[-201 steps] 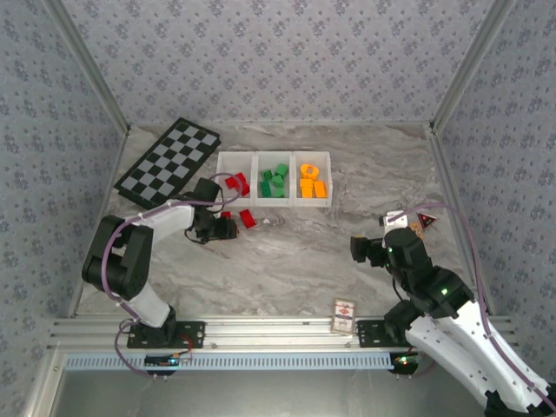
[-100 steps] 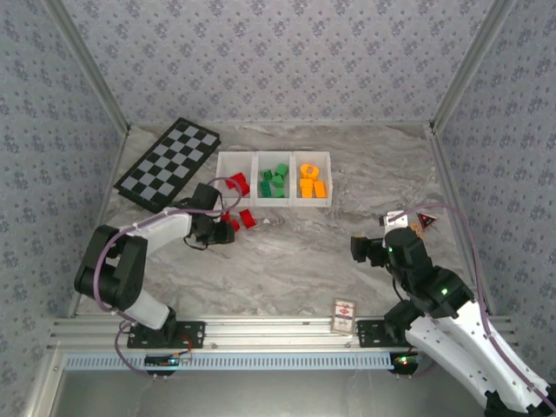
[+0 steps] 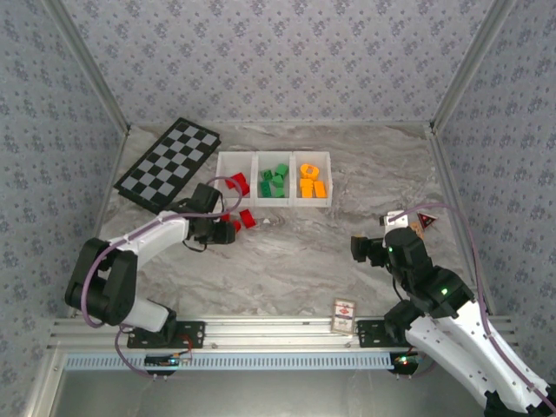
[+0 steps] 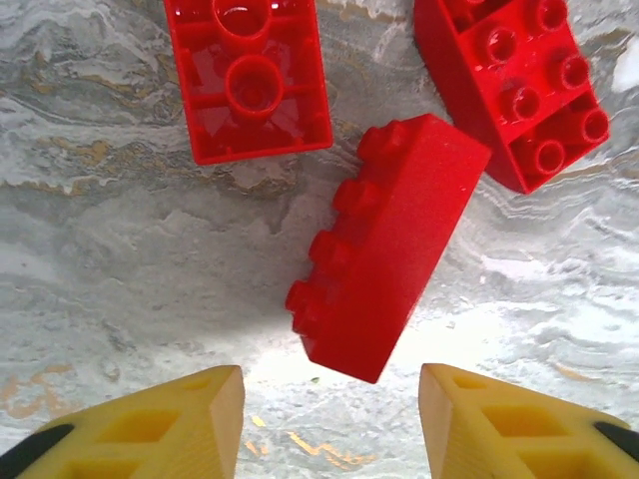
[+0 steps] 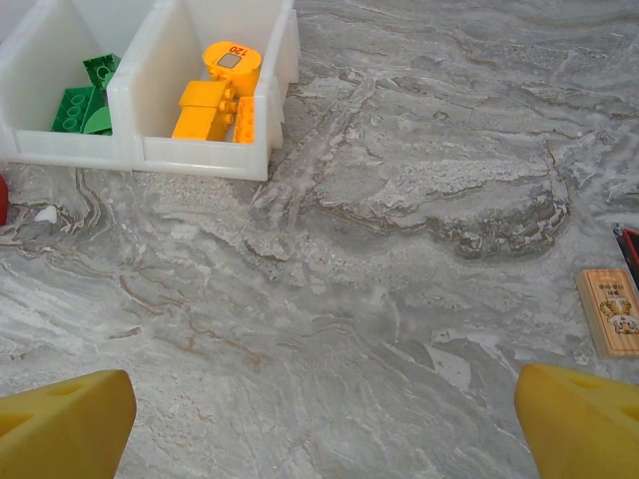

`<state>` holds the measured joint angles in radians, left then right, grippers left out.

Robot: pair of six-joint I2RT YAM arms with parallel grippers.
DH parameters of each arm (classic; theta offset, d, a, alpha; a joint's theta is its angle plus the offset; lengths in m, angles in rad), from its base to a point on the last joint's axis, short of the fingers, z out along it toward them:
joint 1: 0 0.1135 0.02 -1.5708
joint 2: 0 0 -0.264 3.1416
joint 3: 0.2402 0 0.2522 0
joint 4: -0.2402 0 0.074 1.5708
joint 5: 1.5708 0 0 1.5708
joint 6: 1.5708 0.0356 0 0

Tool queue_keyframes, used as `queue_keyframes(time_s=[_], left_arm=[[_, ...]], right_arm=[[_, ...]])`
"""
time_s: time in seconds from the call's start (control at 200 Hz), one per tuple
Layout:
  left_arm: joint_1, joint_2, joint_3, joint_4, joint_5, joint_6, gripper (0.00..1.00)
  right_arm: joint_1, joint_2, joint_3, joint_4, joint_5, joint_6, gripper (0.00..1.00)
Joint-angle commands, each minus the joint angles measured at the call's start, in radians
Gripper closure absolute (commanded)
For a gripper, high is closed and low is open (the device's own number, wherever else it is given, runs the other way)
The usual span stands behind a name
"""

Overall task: Sort the legos into containers by color
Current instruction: Pick up the lego from the center of the table.

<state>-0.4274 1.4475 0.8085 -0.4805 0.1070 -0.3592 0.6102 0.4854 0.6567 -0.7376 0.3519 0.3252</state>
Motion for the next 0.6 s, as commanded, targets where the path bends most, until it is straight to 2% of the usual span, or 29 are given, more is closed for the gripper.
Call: queue_keyframes(time_s=[0.0,0.415,0.595], left_arm=[[-0.012,0.032,0.044,-0.053,-0.05,0.032,0.46],[-0.029,0.208,0.17,-0.06,-0.063,0.083,0.44],[-0.033,0.275,0.226,-0.076,-0.075,0.1,0.49]], right_arm=[[-0.001,0.003,-0.003,-0.006,-0.005,0.002,0.0],[0.002,0.002,-0.003,-0.011,0.002,0.002,0.0],[0.002,0.003,-0.004,-0.011,0.004,0.002,0.0]])
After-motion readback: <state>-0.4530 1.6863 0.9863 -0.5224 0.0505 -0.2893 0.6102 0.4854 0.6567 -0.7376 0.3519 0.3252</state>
